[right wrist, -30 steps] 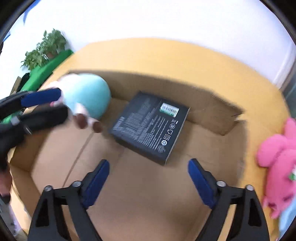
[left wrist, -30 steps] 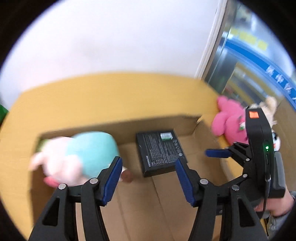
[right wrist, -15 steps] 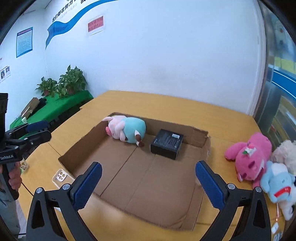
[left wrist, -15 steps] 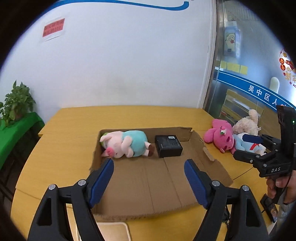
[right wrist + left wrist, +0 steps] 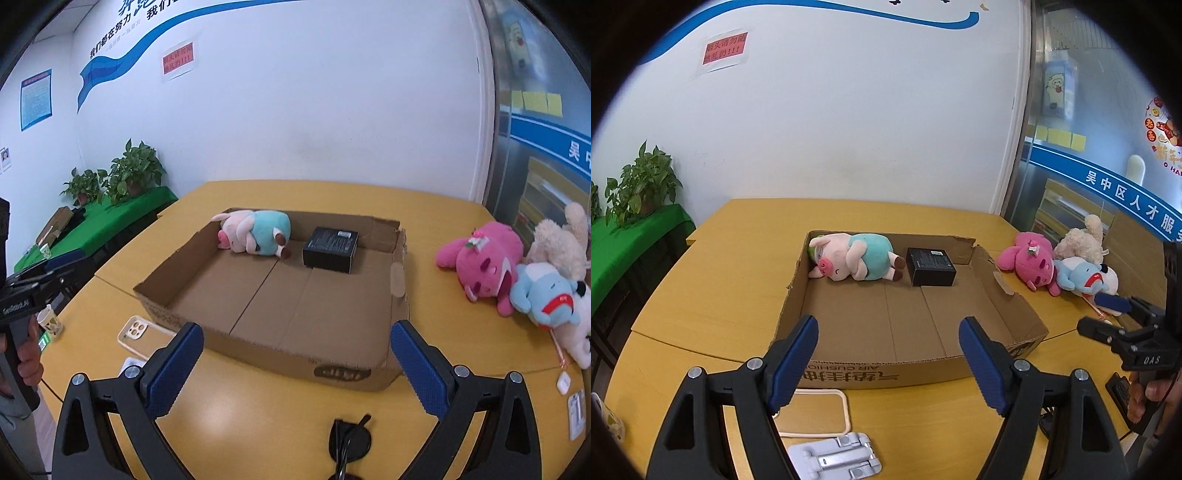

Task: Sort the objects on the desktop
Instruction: 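Move the right gripper back toward the black sunglasses, then grasp the black sunglasses by the frame with the right gripper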

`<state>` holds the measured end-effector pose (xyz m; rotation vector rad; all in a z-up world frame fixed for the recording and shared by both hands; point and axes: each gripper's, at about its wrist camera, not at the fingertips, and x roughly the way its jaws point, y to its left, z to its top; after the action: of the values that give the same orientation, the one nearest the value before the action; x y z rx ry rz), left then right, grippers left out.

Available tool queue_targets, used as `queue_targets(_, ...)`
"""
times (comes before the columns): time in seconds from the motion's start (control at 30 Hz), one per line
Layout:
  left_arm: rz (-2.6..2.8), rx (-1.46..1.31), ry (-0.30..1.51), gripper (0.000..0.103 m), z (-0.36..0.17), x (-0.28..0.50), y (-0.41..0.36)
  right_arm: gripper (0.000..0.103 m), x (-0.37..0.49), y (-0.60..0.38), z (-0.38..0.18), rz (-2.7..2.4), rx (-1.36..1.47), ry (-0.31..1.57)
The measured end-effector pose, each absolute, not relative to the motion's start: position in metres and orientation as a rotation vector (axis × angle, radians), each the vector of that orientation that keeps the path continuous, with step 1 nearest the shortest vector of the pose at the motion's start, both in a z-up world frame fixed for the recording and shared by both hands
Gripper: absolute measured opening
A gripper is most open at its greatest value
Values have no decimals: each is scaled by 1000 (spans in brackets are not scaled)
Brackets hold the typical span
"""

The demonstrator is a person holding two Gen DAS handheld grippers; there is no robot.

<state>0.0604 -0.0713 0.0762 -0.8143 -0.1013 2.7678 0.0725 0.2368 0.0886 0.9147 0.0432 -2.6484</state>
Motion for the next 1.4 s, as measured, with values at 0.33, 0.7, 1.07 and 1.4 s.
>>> queue_targets(0.33,2771,-817,-53,79,68,72,-57,103,100,244,71,-2627,937,32)
queue_targets(0.7,2661,-956,-110,79,27,74,-52,103,106,251,27,-2543,1054,35)
queue_targets(1.07,2406,-1171,-188,79,-37,64,-4,84,123,301,-90,-2435,1493,-49)
queue_targets(1.4,2231,-1257,-239,79,-68,49,32,55,127,279,-95,-2471,1446,96)
